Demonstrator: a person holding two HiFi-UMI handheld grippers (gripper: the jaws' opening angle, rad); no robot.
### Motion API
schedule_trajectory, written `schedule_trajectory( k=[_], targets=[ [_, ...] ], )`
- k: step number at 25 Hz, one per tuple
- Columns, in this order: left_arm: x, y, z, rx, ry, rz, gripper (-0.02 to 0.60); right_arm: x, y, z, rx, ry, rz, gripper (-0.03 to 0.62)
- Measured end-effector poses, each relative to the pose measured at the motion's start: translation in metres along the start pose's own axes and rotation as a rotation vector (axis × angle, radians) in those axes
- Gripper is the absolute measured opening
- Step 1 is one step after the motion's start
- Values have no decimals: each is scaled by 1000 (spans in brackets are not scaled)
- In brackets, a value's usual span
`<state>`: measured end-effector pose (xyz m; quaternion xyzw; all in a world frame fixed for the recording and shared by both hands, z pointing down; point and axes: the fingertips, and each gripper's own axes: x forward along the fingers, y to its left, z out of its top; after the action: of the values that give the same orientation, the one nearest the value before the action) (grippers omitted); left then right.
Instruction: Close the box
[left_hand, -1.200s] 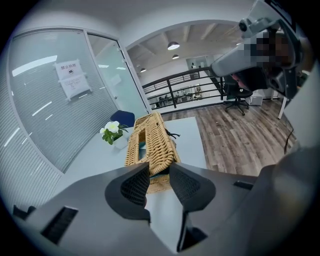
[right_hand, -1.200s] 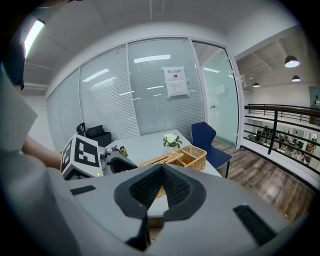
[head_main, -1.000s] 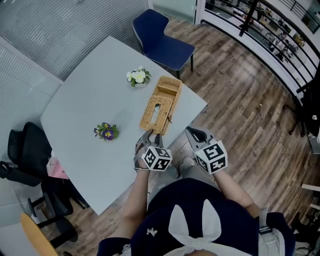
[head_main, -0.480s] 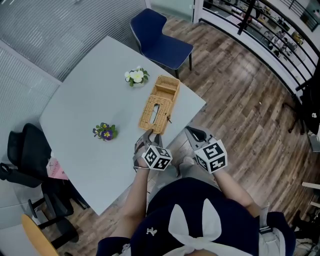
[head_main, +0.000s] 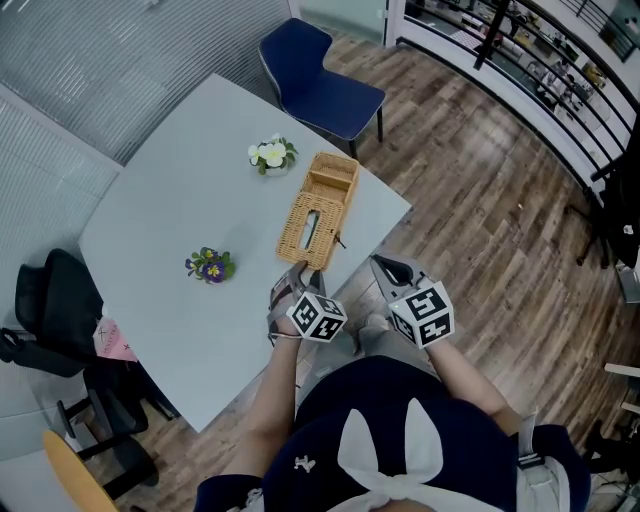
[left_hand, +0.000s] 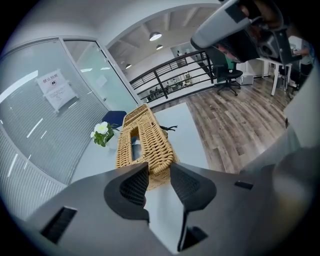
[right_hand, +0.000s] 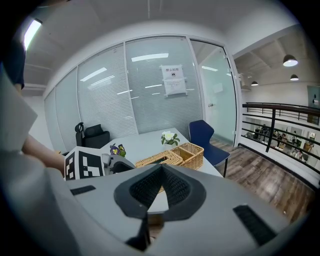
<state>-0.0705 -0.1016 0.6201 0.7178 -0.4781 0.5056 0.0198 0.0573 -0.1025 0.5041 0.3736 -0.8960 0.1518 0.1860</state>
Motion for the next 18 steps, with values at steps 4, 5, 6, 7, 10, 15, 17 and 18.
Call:
schedule_trajectory(
  k=[4,5,6,7,10,15,17,18],
  targets=[
    [2,-3,-2,0,1,-17,140,1,0,-2,6,2,-1,6],
    [2,-3,-2,-7,0,-23,141,1,0,-2,7,3,0,6],
    [2,-3,-2,-12,-1,-28,143,2,0,-2,7,3,2,6],
    [2,-3,-2,-16,-2,-31,144,2,1,-2,7,2,5,6],
    [1,-2,-1,-26,-4,-38,146,3,3,0,4,1,11,6],
    [1,-3,-1,-65,26,-56,149,3,6,-1,0,5,18,6],
    [0,-2,0,-74,38,-60,149,3,7,-1,0,5,20,6],
    [-1,-1,1,-84,38,-62,149,3,7,0,0,5,21,6]
  ],
)
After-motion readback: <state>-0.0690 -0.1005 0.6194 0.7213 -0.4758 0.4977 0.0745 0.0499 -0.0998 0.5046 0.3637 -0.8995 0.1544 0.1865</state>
